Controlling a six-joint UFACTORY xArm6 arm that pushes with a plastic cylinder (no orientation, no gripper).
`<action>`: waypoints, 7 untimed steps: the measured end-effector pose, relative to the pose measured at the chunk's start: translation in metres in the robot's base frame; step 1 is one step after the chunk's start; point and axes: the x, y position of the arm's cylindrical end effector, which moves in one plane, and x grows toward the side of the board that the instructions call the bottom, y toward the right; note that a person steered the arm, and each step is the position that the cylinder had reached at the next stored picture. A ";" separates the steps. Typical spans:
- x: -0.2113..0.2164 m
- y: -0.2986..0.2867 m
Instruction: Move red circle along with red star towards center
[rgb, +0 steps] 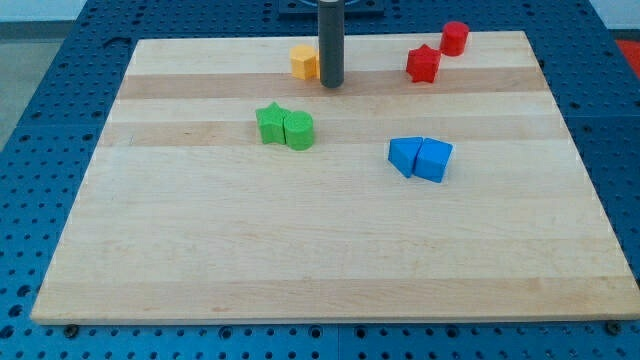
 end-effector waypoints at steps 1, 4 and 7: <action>0.010 0.021; 0.007 0.180; -0.099 0.264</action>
